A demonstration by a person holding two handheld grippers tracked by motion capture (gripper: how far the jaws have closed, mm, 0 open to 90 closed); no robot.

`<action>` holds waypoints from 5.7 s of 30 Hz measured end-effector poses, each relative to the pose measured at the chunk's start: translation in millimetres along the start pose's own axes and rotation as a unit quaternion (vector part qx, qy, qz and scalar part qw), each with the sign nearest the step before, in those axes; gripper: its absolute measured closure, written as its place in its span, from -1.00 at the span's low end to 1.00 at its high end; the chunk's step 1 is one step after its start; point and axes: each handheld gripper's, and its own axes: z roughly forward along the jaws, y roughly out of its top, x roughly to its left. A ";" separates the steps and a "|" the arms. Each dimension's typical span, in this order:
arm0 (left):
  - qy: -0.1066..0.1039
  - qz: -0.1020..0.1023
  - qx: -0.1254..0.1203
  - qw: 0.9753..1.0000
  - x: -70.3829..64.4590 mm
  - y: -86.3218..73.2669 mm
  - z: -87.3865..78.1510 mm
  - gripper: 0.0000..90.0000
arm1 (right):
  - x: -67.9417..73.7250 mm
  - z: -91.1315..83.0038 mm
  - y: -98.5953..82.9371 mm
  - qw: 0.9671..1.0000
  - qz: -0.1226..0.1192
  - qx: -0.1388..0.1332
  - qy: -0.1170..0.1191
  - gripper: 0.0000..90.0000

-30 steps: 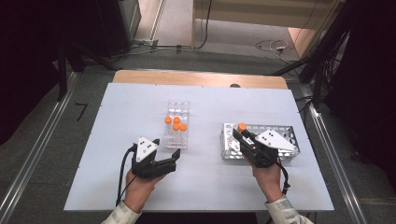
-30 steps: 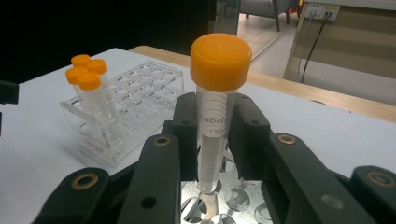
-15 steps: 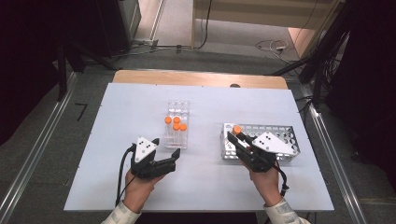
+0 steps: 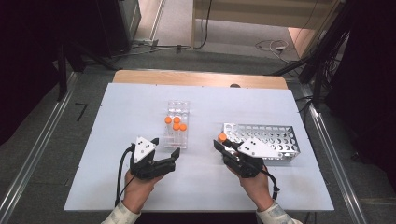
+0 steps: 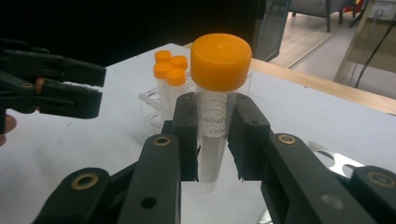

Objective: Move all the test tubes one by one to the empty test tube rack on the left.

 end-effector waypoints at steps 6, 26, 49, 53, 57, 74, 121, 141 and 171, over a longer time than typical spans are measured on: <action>-0.002 0.002 -0.003 1.000 -1.1 1.6 -2.2 -0.57 | 11.0 8.6 -5.1 1.000 -0.009 0.015 0.015 0.59; -0.008 0.001 -0.014 1.000 -3.6 5.4 -7.5 -0.56 | 29.8 24.6 -15.7 0.998 -0.024 0.041 0.042 0.59; -0.046 0.010 -0.034 0.998 -17.9 14.6 -22.4 -0.50 | 48.9 38.9 -19.3 0.996 -0.035 0.054 0.065 0.59; -0.067 0.019 -0.027 0.997 -23.6 14.4 -22.2 -0.43 | 54.2 42.7 -19.6 0.995 -0.038 0.056 0.071 0.59; -0.083 0.027 -0.026 0.996 -27.4 13.2 -21.8 -0.28 | 58.1 46.6 -19.7 0.995 -0.041 0.058 0.076 0.59; -0.108 0.053 -0.011 0.993 -32.6 7.2 -16.8 0.34 | 71.1 54.6 -17.3 0.993 -0.048 0.058 0.094 0.59; -0.086 0.024 -0.021 0.996 -15.0 11.9 -15.7 0.52 | 38.5 33.9 -25.9 0.991 -0.014 0.101 0.085 -0.44; -0.077 0.015 -0.032 0.996 -7.2 18.5 -18.9 0.52 | 29.5 23.2 -28.5 0.992 -0.010 0.098 0.076 -0.44; -0.059 0.003 -0.051 0.997 7.6 32.6 -22.5 0.53 | 22.5 12.8 -31.3 0.994 -0.007 0.093 0.064 -0.44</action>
